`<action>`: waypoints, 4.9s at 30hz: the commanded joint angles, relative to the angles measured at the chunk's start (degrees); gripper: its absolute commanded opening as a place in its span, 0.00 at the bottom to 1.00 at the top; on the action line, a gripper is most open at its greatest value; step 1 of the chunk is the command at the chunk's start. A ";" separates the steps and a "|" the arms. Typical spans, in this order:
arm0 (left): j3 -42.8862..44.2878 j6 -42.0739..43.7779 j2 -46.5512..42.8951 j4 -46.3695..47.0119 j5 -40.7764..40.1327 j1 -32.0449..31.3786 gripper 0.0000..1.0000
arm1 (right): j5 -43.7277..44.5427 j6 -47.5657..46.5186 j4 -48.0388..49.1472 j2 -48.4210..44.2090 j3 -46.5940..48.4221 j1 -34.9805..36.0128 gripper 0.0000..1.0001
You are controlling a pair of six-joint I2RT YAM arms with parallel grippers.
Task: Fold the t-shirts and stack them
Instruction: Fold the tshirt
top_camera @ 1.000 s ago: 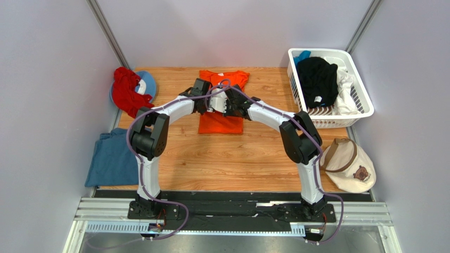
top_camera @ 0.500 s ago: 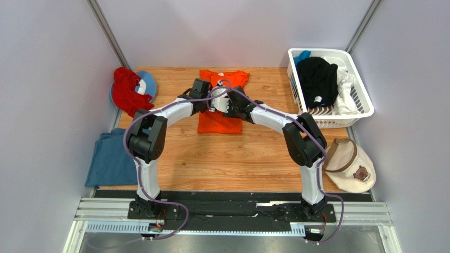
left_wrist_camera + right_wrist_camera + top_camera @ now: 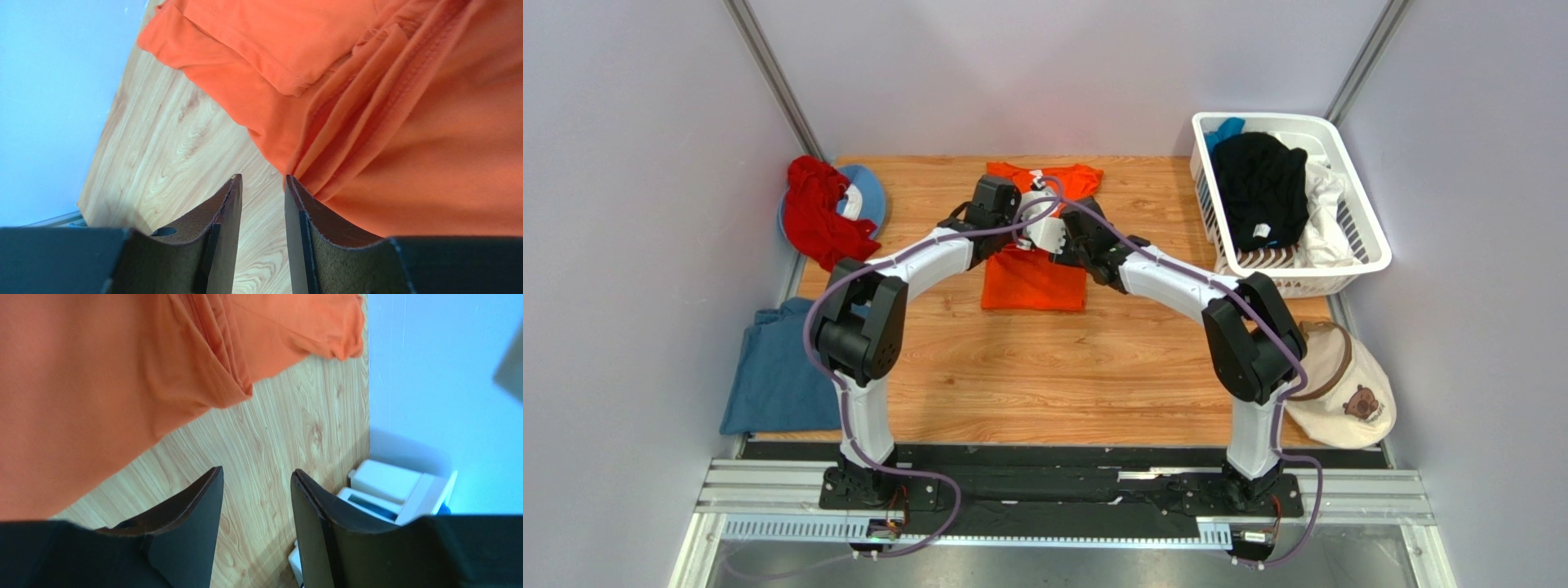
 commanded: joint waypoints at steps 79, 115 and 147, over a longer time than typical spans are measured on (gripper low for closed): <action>-11.39 9.52 -8.39 -23.49 22.91 1.63 0.44 | -5.82 9.18 -1.42 -1.76 -10.35 7.87 0.54; -3.39 10.49 1.19 -31.85 22.31 1.11 0.27 | -5.38 8.39 -1.33 -3.51 -10.44 7.70 0.53; -14.80 3.20 -17.43 -34.13 22.31 0.32 0.00 | -10.21 15.06 -10.91 -17.04 -17.47 11.82 0.00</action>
